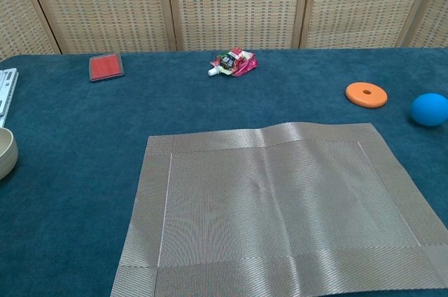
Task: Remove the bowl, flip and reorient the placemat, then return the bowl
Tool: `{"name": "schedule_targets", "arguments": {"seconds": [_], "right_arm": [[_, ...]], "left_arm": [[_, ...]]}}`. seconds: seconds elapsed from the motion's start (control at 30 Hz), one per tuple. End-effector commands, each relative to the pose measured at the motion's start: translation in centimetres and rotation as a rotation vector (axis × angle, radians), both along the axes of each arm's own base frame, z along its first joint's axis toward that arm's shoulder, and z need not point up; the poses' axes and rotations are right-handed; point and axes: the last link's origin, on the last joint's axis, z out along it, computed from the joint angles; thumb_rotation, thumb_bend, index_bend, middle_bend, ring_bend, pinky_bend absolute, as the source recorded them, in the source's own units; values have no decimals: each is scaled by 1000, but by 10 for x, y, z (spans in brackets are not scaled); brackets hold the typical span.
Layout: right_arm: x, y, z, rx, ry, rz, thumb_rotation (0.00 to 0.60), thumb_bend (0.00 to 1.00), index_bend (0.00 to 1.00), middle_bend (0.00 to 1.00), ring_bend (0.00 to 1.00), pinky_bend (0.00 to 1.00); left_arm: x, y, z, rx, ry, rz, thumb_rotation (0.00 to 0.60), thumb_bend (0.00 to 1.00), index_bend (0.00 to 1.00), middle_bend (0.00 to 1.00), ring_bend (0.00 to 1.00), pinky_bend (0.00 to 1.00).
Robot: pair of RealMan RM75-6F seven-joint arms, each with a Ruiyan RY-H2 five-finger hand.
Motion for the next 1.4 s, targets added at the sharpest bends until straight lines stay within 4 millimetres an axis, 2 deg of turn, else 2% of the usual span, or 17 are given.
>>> {"name": "schedule_targets", "arguments": {"seconds": [0.03,0.17,0.4,0.53,0.67,0.77,0.93,1.1,1.17,1.4], "right_arm": [[0,0,0,1,0,1,600,212,101,0,0,0],[0,0,1,0,-4,-2,600,212,101,0,0,0],[0,1,1,5,-6,-4,600,212,101,0,0,0],[0,1,2,5,-8,-5,600,211,101,0,0,0],[0,0,3,3,-12,-5,600,212,101,0,0,0],[0,1,3,1,-14,-4,600,212,101,0,0,0],[0,1,5,-2,-20,-4,600,211,101,0,0,0],[0,1,9,-10,-33,-5,600,211,101,0,0,0],[0,0,9,-12,-36,-6,600,212,101,0,0,0],[-4,-2,16,-23,-56,-18,600,212,101,0,0,0]], "left_arm": [[3,4,-6,-6,-5,-4,600,281,513,0,0,0],[7,7,-20,-36,-11,-1,600,351,557,0,0,0],[8,7,-30,-53,-9,9,600,461,606,0,0,0],[13,8,-32,-51,-18,-8,600,479,640,0,0,0],[30,9,-28,-39,-43,-72,600,480,645,0,0,0],[52,8,-26,-39,-73,-140,600,479,644,0,0,0],[101,5,-31,-61,-104,-272,600,480,645,0,0,0],[154,4,-49,-108,-141,-369,600,480,646,0,0,0],[164,3,-54,-118,-146,-386,600,480,648,0,0,0],[230,8,-88,-180,-160,-476,600,479,650,0,0,0]]}}
